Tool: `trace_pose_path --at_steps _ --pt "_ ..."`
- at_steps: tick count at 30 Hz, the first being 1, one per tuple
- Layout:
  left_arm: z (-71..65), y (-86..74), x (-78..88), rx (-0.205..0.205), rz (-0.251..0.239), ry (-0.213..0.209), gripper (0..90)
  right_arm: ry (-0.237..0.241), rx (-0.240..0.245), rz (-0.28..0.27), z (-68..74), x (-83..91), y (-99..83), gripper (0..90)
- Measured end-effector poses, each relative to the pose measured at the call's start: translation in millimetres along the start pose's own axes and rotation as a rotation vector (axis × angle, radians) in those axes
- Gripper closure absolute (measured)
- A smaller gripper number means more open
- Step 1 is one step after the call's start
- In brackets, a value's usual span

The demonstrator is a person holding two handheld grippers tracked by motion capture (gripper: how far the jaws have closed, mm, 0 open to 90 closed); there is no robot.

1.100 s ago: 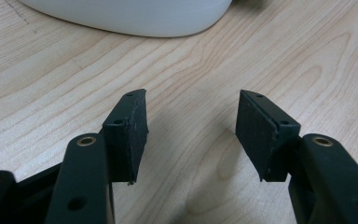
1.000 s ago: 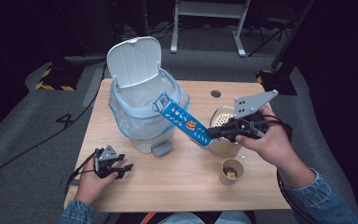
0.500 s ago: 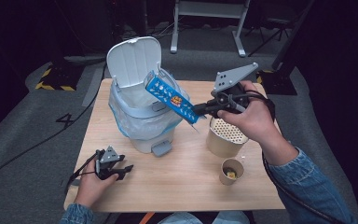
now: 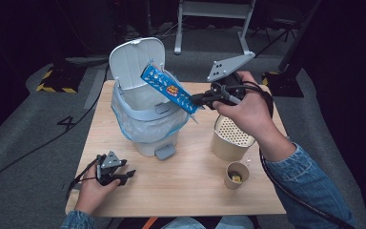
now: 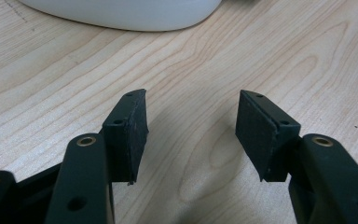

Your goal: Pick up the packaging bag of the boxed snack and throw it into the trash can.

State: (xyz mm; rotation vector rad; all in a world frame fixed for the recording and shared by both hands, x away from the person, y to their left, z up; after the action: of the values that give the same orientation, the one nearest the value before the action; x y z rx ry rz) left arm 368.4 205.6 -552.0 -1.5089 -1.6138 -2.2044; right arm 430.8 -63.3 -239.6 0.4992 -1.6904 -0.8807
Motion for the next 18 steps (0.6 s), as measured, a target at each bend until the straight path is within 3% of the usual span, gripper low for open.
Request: trace_pose_path --at_steps 10,18 --pt "1.5 0.5 0.0 0.006 -0.004 -0.007 44.0 -0.016 -0.031 0.038 -4.9 -24.7 3.0 87.7" --pt "1.4 0.5 0.0 0.006 -0.004 -0.008 44.0 -0.030 -0.021 0.081 -5.4 -43.2 3.0 80.8"
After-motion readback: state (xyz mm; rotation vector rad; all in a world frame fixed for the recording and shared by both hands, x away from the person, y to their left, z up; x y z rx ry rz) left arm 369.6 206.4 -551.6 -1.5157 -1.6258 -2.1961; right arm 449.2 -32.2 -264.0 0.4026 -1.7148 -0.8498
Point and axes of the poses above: each handheld gripper's, and its own axes: x roughly backward along the jaws, y roughly out of its top, z roughly to its left, the point moved 7 cm from there along -x, roughly forward along the jaws, and after that the axes turned 3 degrees about y, right-handed, at the moved point
